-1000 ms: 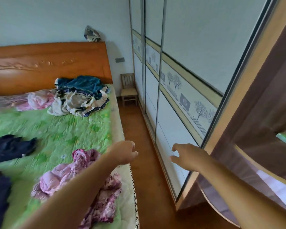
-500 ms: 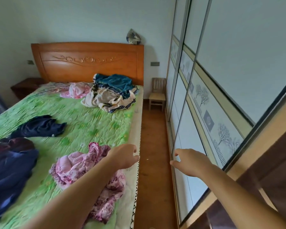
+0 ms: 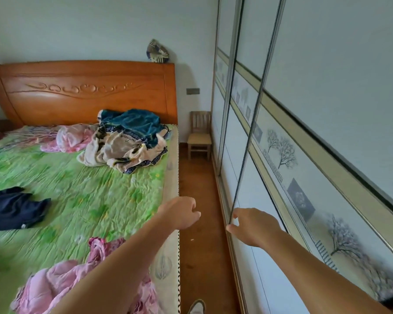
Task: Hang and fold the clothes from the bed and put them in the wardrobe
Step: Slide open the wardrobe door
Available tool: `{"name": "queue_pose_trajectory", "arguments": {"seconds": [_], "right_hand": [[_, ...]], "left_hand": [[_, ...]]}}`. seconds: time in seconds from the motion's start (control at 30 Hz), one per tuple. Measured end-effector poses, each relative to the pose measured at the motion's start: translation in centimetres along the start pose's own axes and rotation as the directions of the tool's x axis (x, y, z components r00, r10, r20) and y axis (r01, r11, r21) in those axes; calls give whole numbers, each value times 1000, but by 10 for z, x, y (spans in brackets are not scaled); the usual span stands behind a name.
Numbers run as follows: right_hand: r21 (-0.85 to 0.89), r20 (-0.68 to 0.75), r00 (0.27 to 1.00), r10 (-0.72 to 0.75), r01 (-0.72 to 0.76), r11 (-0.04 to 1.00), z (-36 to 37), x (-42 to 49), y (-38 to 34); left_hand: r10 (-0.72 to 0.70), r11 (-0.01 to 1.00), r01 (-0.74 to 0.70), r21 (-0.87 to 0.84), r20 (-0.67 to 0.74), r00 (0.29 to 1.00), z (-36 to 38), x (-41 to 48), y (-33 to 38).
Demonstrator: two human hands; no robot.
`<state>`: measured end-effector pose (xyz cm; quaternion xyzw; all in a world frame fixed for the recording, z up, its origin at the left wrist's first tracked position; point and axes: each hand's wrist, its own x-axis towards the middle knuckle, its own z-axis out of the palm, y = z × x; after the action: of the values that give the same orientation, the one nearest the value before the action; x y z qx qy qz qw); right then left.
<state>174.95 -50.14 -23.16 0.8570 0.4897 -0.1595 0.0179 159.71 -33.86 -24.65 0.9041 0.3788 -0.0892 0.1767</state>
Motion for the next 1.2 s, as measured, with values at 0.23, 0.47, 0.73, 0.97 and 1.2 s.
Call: {"name": "queue_pose_trajectory", "arguments": {"seconds": [0.23,0.47,0.73,0.97,1.2], "right_hand": [[57,47,991,123,-126,990,-36,113,-8],[70,9,975,222,-222,973,-63,149,6],[110,-6,937,349,-346,932,-62,123,39],[196,9,883,469,-461,865,-53,95,59],[306,-6,747,664,-631,713,-49,90,81]], "left_hand": [[66,995,-71,77,60,996,-54,132,-31],[228,967,-237,98,93,969,-78,201,-1],[366,918,-387,86,187,912,-75,216,46],[498,833,-539,126,257,829,-65,221,88],[664,623,-755,203,374,648,-53,256,155]]}}
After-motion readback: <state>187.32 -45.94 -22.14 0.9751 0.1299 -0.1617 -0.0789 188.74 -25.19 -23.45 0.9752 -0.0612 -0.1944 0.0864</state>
